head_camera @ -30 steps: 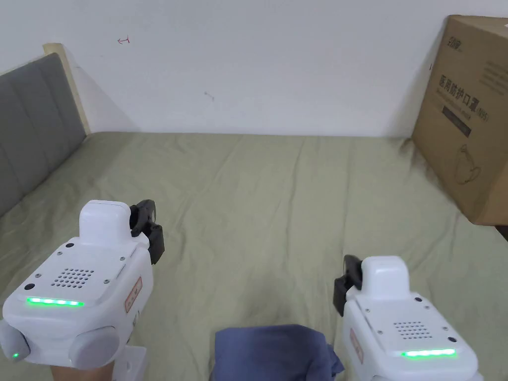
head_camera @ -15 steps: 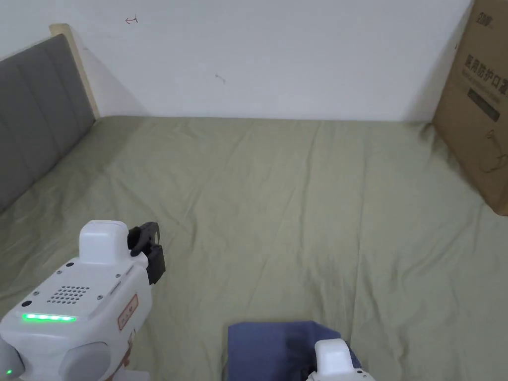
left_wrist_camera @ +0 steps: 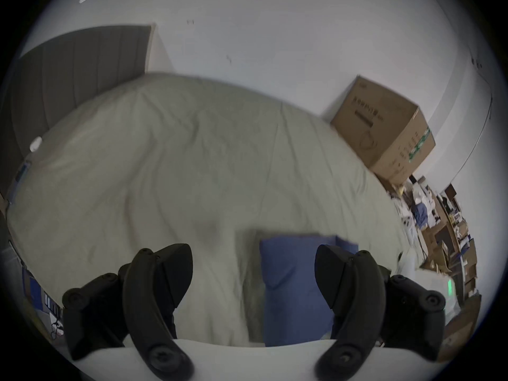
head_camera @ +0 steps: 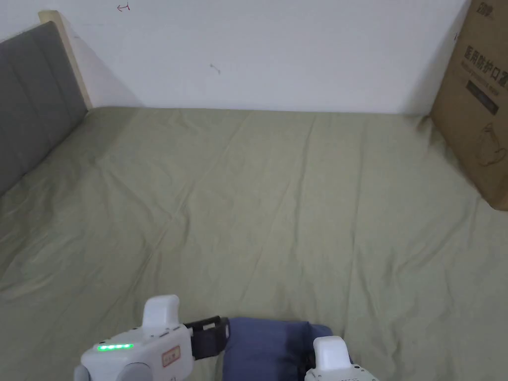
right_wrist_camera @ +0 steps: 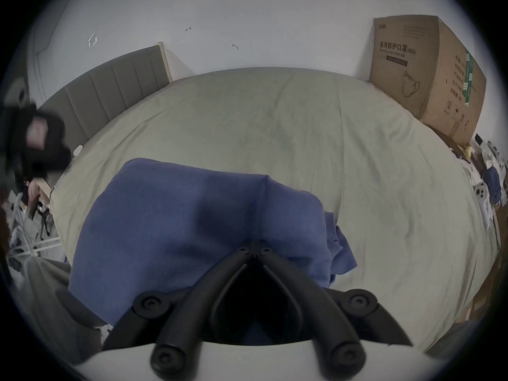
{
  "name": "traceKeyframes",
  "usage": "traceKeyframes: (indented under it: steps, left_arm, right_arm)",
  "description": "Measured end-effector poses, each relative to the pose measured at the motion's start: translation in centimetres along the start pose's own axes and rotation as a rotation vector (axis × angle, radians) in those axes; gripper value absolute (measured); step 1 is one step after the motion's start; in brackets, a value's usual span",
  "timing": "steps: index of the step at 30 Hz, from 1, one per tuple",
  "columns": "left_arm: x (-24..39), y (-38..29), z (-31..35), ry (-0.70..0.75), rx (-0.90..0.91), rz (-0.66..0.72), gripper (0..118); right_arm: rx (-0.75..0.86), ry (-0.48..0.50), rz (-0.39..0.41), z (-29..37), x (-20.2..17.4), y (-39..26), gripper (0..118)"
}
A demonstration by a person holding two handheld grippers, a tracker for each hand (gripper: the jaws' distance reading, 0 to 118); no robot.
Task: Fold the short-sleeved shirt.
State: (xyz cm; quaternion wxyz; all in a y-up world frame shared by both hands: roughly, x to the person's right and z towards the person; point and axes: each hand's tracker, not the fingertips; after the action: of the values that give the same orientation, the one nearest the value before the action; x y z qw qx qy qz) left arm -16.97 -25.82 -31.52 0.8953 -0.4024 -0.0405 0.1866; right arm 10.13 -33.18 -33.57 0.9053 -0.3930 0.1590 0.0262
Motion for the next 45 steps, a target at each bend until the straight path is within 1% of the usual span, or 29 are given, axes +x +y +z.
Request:
traceKeyframes:
  steps: [4,6,8,9,11,12,14,15,17,19,22,26,28,30,34,37,41,43,45]
  left_arm:
    - [0.1,-1.0,-2.9,-0.095,-0.162,0.065,94]
    - [-0.2,-1.4,-4.1,-0.153,-0.199,0.092,93]
    - [-0.2,-1.8,-5.2,-0.168,-0.240,0.103,90]
    - [0.0,-2.0,-5.8,-0.166,-0.274,0.089,78]
    - [0.4,-2.5,-5.9,-0.186,-0.275,0.080,49]
    - [0.6,-2.7,-6.0,-0.204,-0.270,0.088,42]
    - [0.7,-2.7,-6.3,-0.193,-0.271,0.089,33]
    - [0.5,-2.8,-6.4,-0.195,-0.272,0.086,24]
    - [0.5,-2.7,-6.4,-0.207,-0.274,0.088,19]
    - [0.7,-2.1,-5.9,-0.202,-0.270,0.063,17]
    - [0.5,-0.6,-5.0,-0.199,-0.252,0.015,16]
    - [-1.8,2.3,-3.7,-0.155,-0.205,0.016,16]
    - [-3.5,4.0,-2.5,-0.108,-0.179,-0.031,16]
    - [-5.9,5.8,-1.2,-0.038,-0.164,-0.088,16]
    - [-12.1,9.4,1.4,0.092,-0.144,-0.066,16]
    - [-17.1,11.4,3.6,0.196,-0.116,-0.079,16]
    - [-23.5,13.5,5.5,0.311,-0.126,-0.013,16]
    - [-25.5,14.0,6.7,0.340,-0.134,0.004,16]
    - [-27.6,14.3,7.4,0.390,-0.137,0.018,16]
  right_arm:
    - [-0.004,0.018,-0.025,0.1,0.4,0.1,0]
    - [-0.006,0.023,-0.028,0.1,0.4,0.1,0]
    - [-0.005,0.030,-0.036,0.2,0.6,0.2,0]
    - [-0.004,0.034,-0.043,0.2,0.6,0.1,0]
    - [-0.004,0.037,-0.054,0.2,0.7,0.1,0]
    - [-0.004,0.038,-0.056,0.3,0.6,0.1,0]
    - [-0.008,0.039,-0.058,0.3,0.7,0.2,0]
    - [-0.010,0.042,-0.058,0.4,0.7,0.4,0]
    - [-0.014,0.045,-0.065,0.8,0.7,0.8,0]
    - [0.006,0.041,-0.056,1.6,0.5,1.3,0]
    - [0.098,0.022,0.021,3.4,0.1,2.7,0]
    - [0.198,0.017,0.050,5.8,-0.2,5.6,0]
    - [0.249,0.011,0.056,7.1,-0.3,7.1,0]
    - [0.290,-0.002,0.062,8.1,-0.5,8.3,0]
    - [0.334,-0.009,0.056,9.3,-0.9,10.4,0]
    - [0.365,-0.016,0.054,9.6,-1.4,11.6,0]
    - [0.384,-0.024,0.043,9.4,-2.1,13.2,0]
    - [0.383,-0.023,0.022,9.0,-2.4,13.9,0]
    - [0.387,-0.026,0.020,8.5,-2.7,14.4,0]
